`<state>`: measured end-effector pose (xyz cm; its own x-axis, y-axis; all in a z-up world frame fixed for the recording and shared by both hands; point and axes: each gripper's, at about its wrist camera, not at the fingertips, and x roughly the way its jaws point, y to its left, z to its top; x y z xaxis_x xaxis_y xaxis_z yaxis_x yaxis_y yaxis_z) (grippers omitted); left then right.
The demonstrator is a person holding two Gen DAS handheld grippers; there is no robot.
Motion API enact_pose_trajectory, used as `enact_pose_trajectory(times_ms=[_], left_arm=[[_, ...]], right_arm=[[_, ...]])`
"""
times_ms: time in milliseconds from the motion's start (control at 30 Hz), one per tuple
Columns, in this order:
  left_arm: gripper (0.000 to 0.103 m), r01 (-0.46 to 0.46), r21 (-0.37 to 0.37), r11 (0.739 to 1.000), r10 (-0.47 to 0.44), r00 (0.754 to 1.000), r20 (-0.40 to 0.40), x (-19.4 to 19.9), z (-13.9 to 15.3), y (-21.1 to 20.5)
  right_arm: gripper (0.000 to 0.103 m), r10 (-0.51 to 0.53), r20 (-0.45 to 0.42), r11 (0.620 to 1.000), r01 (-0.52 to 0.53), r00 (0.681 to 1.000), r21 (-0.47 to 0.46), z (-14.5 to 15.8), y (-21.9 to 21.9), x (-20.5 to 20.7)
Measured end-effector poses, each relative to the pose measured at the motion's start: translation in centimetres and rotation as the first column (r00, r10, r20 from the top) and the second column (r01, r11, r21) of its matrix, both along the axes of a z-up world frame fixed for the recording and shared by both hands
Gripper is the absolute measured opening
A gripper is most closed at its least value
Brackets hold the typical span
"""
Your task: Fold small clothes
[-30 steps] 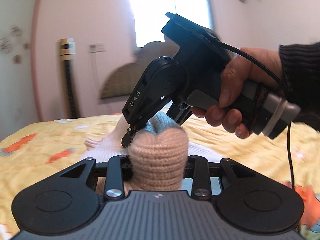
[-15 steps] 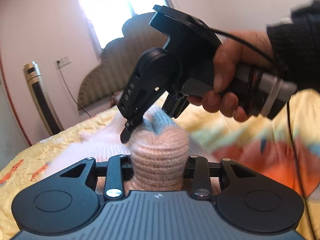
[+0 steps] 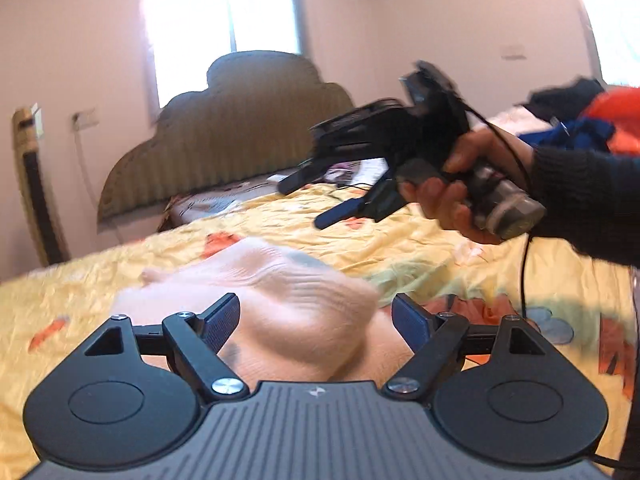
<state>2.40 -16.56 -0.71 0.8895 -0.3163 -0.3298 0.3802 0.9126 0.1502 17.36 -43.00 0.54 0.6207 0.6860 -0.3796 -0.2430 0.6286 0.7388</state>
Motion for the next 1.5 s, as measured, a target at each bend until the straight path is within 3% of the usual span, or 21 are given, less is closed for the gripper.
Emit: enact_pose_trajectory(times_ms=[100, 167, 233, 267, 300, 333, 400, 500, 600, 700, 767, 833, 900, 967, 1067, 1133, 1167, 1233, 1300, 1367, 1500], left_arm=[[0.083, -0.145, -0.134, 0.980, 0.131, 0.986, -0.103, 1.7, 2.0, 3.9], [0.083, -0.277, -0.247, 0.929, 0.230, 0.952, -0.201, 4.3, 2.8, 7.4], [0.083, -0.414, -0.346, 0.842, 0.298, 0.892, -0.341, 7.2, 2.5, 10.9], [0.083, -0.463, -0.367, 0.807, 0.304, 0.858, -0.415, 8.5, 2.1, 12.1], [0.083, -0.527, -0.371, 0.765, 0.315, 0.808, -0.498, 9.8, 1.4, 13.1], [0.083, -0.554, -0.374, 0.744, 0.300, 0.776, -0.554, 10.8, 0.6, 13.6], [0.084, -0.542, -0.383, 0.748, 0.246, 0.763, -0.598, 12.4, -0.9, 13.5], [0.079, -0.520, -0.330, 0.788, 0.274, 0.776, -0.569, 12.7, -0.8, 11.7], [0.077, -0.459, -0.260, 0.850, 0.283, 0.812, -0.510, 12.1, 0.7, 9.5], [0.077, -0.392, -0.224, 0.892, 0.261, 0.852, -0.454, 11.4, 0.4, 8.5], [0.078, -0.369, -0.189, 0.910, 0.259, 0.863, -0.434, 11.6, -0.8, 8.0], [0.081, -0.371, -0.204, 0.906, 0.258, 0.865, -0.430, 11.9, -1.5, 8.3], [0.081, -0.374, -0.214, 0.902, 0.252, 0.861, -0.442, 11.9, -1.4, 8.6], [0.081, -0.370, -0.238, 0.898, 0.235, 0.860, -0.453, 11.6, -0.9, 9.2], [0.080, -0.368, -0.360, 0.857, 0.187, 0.874, -0.449, 10.6, 0.6, 11.7], [0.081, -0.373, -0.416, 0.829, 0.176, 0.881, -0.438, 10.8, 1.4, 13.6], [0.083, -0.381, -0.425, 0.821, 0.169, 0.873, -0.457, 11.6, 1.4, 14.5], [0.083, -0.420, -0.419, 0.805, 0.154, 0.830, -0.535, 13.9, 0.7, 15.8], [0.084, -0.452, -0.436, 0.778, 0.097, 0.772, -0.628, 16.6, -1.1, 16.9], [0.085, -0.452, -0.498, 0.740, 0.012, 0.749, -0.663, 18.4, -2.3, 17.6], [0.085, -0.419, -0.540, 0.730, -0.096, 0.719, -0.688, 22.1, -4.0, 17.2]], right_arm=[[0.062, 0.056, 0.015, 0.998, -0.056, 0.998, 0.020, 0.8, 1.3, 0.7], [0.062, 0.088, 0.003, 0.996, -0.088, 0.996, -0.033, 0.9, 3.0, 1.4], [0.062, 0.093, -0.053, 0.992, -0.098, 0.994, -0.082, 0.2, 4.6, 2.8], [0.062, 0.091, -0.080, 0.991, -0.098, 0.993, -0.090, -0.3, 5.1, 3.6], [0.062, 0.088, -0.102, 0.991, -0.097, 0.991, -0.089, -0.7, 5.7, 4.0], [0.062, 0.090, -0.107, 0.991, -0.099, 0.990, -0.090, -1.0, 6.2, 4.4], [0.062, 0.093, -0.102, 0.990, -0.103, 0.990, -0.095, -1.3, 6.9, 5.0], [0.017, 0.094, -0.103, 0.975, -0.113, 0.990, -0.193, -1.8, 8.1, 5.1], [0.017, 0.101, -0.027, 0.951, -0.105, 0.994, -0.290, -0.8, 8.7, 3.4], [0.016, 0.066, 0.053, 0.973, -0.052, 0.996, -0.225, 1.0, 6.3, 1.5], [0.015, 0.024, 0.043, 0.980, -0.016, 0.999, -0.196, 0.1, 4.2, 1.2], [0.012, 0.001, -0.048, 0.984, -0.010, 0.999, -0.181, -2.9, 3.2, 1.9], [0.012, -0.016, -0.047, 0.994, 0.010, 0.999, -0.112, -3.9, 2.7, 1.8], [0.013, -0.027, -0.029, 0.989, 0.023, 0.999, -0.144, -3.6, 3.5, 1.6], [0.027, -0.035, -0.020, 0.984, 0.030, 0.999, -0.177, -3.0, 4.2, 1.5], [0.044, -0.038, -0.027, 0.989, 0.034, 0.999, -0.143, -2.1, 3.8, 1.1], [0.052, -0.045, -0.016, 0.992, 0.043, 0.999, -0.120, -1.5, 3.4, 0.7], [0.090, -0.070, 0.023, 0.994, 0.071, 0.997, -0.083, -0.6, 2.6, 0.1], [0.092, -0.086, 0.036, 0.993, 0.089, 0.996, -0.080, -0.4, 2.3, 0.4], [0.092, -0.091, -0.025, 0.988, 0.086, 0.996, -0.131, -0.9, 2.7, 1.7], [0.089, -0.073, -0.126, 0.981, 0.048, 0.989, -0.190, -3.1, 3.9, 4.4]])
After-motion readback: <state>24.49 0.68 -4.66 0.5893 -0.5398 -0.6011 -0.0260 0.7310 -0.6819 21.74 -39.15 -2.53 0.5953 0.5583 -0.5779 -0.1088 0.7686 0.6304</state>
